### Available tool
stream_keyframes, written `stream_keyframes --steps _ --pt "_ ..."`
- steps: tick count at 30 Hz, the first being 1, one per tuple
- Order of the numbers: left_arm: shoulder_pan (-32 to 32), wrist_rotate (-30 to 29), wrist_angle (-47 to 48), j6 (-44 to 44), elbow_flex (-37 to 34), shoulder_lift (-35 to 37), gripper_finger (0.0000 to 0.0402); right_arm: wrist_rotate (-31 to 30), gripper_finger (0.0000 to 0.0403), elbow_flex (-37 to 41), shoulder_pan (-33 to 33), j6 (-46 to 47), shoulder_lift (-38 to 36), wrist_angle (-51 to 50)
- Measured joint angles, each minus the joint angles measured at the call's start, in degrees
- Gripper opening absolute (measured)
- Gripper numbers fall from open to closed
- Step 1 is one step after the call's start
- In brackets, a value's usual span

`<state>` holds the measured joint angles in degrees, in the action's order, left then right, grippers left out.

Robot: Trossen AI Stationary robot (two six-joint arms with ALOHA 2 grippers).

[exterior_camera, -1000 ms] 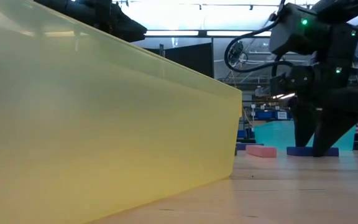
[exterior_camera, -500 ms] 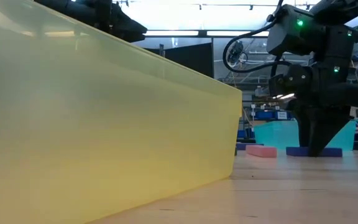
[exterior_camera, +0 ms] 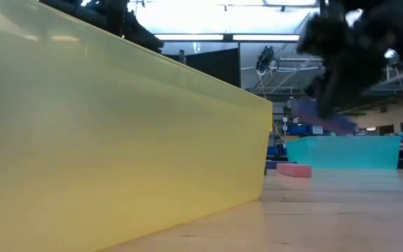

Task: Sort blocks
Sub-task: Put the blue block into the yellow bin, then put the pink block into the red bin

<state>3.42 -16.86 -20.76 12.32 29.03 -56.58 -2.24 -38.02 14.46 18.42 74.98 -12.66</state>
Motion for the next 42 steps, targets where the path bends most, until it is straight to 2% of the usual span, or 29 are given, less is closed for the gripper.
stream_keyframes --steps 5,8,12,18,22,26,29,32,37,42 --pt "0.00 -0.66 1.53 0.08 -0.16 0.00 0.0127 1.35 0.0114 -0.53 0.69 -3.09 4.71 20.61" --pt "0.03 -3.88 3.50 3.08 -0.19 0.00 0.0127 1.89 0.0114 -4.02 0.85 -5.78 9.86 26.96" --pt "1.40 -6.07 7.71 9.90 -0.19 0.00 0.0127 4.65 0.0114 -12.12 0.82 -10.00 17.24 28.07" --pt "3.01 -7.52 15.84 15.30 -0.23 0.00 0.0127 15.37 0.0117 -21.74 -0.80 -13.23 27.41 28.05" --pt "3.02 -6.81 16.84 15.11 -0.23 0.00 0.0127 22.77 0.0154 -27.52 -1.42 -12.52 34.35 27.92" --pt "3.02 -2.37 17.20 13.18 -0.23 0.00 0.0127 27.41 0.0189 -32.26 -1.31 -11.35 39.10 28.04" --pt "2.80 0.10 18.87 11.79 -0.23 0.00 0.0127 27.71 0.0208 -33.27 -1.43 -12.50 39.75 27.01" --pt "2.14 1.30 24.59 11.06 0.75 -0.01 0.0127 25.90 0.0221 -33.22 -1.87 -15.57 37.26 23.92" --pt "-0.70 0.27 35.40 7.75 6.07 -2.49 0.0127 23.24 0.0226 -33.24 -3.52 -21.40 29.32 14.10" --pt "-3.34 -1.39 51.15 1.10 14.36 -10.00 0.0134 20.57 0.0220 -33.24 -5.16 -25.61 20.66 7.61"
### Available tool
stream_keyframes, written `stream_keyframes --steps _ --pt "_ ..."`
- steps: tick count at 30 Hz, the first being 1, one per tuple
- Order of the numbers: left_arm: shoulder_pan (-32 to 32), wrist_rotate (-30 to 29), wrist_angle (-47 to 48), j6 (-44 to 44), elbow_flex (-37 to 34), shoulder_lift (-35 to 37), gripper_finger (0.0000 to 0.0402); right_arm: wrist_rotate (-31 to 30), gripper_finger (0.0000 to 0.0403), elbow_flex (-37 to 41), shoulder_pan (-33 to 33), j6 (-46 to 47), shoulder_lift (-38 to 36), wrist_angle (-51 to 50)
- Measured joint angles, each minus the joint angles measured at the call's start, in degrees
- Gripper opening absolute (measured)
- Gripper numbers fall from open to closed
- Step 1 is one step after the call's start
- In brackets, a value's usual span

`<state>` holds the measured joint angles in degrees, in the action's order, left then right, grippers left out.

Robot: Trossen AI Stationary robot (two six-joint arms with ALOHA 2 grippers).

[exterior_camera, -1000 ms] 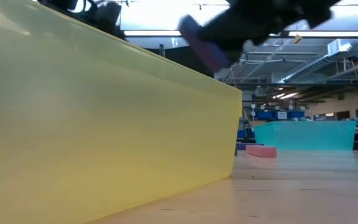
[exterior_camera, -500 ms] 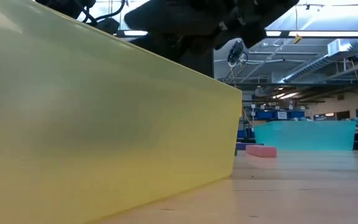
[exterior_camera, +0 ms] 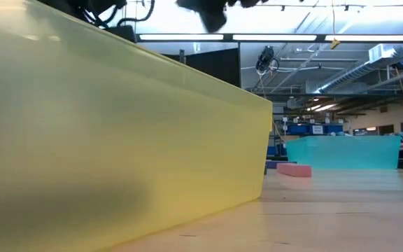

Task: Sort blocks
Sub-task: Put the pink block into the red bin

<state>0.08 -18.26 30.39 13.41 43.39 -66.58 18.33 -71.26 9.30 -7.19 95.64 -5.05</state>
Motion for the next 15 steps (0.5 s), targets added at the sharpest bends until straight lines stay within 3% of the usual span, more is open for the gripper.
stream_keyframes --steps 5,15 --pt "-1.49 -3.17 11.91 -6.72 6.55 -8.01 0.0169 -3.08 0.0212 3.39 -1.16 -3.07 -8.06 -1.74" --pt "-1.69 -0.08 15.33 -25.15 8.05 -16.16 0.0233 -12.30 0.0205 23.66 -3.47 1.93 -25.10 9.46"
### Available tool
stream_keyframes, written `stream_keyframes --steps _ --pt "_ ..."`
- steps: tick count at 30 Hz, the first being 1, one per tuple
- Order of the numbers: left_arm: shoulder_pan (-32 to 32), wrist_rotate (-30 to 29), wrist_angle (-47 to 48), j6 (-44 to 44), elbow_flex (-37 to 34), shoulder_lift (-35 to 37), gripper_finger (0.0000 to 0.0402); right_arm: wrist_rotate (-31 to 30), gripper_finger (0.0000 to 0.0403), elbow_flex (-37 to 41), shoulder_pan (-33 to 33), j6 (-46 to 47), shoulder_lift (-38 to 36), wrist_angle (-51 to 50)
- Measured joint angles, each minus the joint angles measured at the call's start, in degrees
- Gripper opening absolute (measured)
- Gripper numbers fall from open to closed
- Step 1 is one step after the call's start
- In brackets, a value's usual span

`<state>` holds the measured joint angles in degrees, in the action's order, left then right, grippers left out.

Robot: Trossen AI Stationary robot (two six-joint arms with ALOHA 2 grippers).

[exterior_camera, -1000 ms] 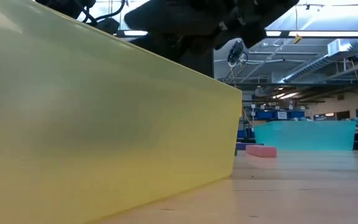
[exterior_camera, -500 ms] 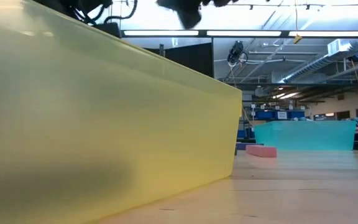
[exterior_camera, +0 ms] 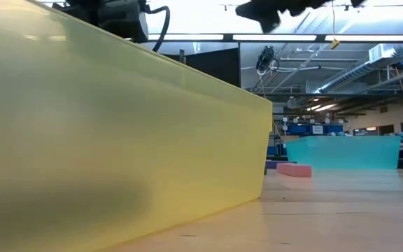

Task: Sort blocks
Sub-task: Put the pink block into the red bin

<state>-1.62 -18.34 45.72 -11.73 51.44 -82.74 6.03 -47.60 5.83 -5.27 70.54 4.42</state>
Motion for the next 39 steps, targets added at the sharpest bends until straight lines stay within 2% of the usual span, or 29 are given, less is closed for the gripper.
stream_keyframes --steps 5,11,20,33,36,39 --pt "1.70 0.24 -1.09 -5.49 0.00 -0.87 0.0235 -0.44 0.0204 10.89 -0.07 5.09 -5.80 9.80" --pt "7.07 6.44 -3.06 -9.80 0.02 -2.73 0.0235 -1.56 0.0199 18.28 -0.13 8.49 -9.34 17.93" --pt "11.08 10.91 -4.01 -12.72 -0.07 -4.90 0.0235 -1.95 0.0198 19.64 -0.13 9.76 -11.46 17.69" --pt "12.11 12.24 -5.64 -15.03 0.10 -12.44 0.0234 -1.95 0.0195 19.63 -0.13 10.08 -11.51 17.43" --pt "12.48 12.36 -5.51 -15.06 0.25 -14.36 0.0225 -2.04 0.0195 19.63 -0.13 10.23 -11.49 17.38" --pt "13.19 12.56 -5.51 -15.08 0.31 -15.29 0.0199 -2.11 0.0195 19.63 -0.13 10.24 -11.49 17.34"
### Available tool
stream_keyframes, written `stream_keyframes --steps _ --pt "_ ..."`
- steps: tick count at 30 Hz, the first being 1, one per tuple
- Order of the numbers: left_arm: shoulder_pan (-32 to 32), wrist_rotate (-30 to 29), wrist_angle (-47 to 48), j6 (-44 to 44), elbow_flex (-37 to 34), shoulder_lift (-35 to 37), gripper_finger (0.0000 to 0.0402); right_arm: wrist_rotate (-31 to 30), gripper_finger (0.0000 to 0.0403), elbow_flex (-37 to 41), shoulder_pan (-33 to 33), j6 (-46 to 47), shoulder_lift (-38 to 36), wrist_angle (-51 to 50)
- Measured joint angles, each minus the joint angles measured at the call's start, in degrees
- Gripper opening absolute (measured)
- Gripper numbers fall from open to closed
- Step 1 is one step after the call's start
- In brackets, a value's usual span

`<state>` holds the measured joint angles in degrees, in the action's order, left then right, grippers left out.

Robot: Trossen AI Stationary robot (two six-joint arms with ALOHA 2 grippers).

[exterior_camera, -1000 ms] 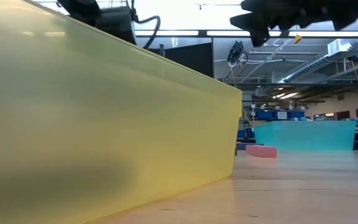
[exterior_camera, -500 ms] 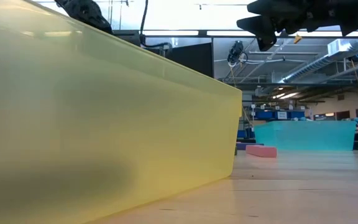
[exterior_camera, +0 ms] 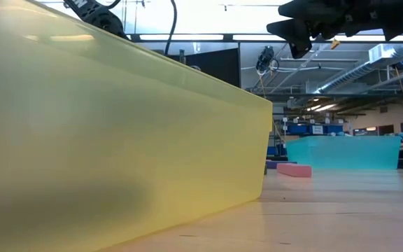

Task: Sort blocks
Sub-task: Put the pink block into the red bin

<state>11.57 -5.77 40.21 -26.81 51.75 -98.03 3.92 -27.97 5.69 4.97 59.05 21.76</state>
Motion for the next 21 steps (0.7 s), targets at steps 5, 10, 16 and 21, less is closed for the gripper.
stream_keyframes --steps 5,10,16,21 --pt "1.36 0.65 -0.19 0.28 -0.13 0.49 0.0106 -0.02 0.0195 0.00 0.00 0.00 0.00 0.03" --pt "1.52 -1.31 1.58 2.95 3.33 -0.01 0.0100 0.00 0.0195 0.00 0.00 -0.07 0.00 0.06" --pt "1.85 -6.84 2.60 5.61 11.88 0.05 0.0100 1.35 0.0195 0.00 0.28 -0.71 -1.44 0.54" --pt "3.25 -8.08 6.29 8.16 19.27 1.49 0.0100 1.72 0.0195 -0.01 1.85 -2.46 -5.24 0.33"
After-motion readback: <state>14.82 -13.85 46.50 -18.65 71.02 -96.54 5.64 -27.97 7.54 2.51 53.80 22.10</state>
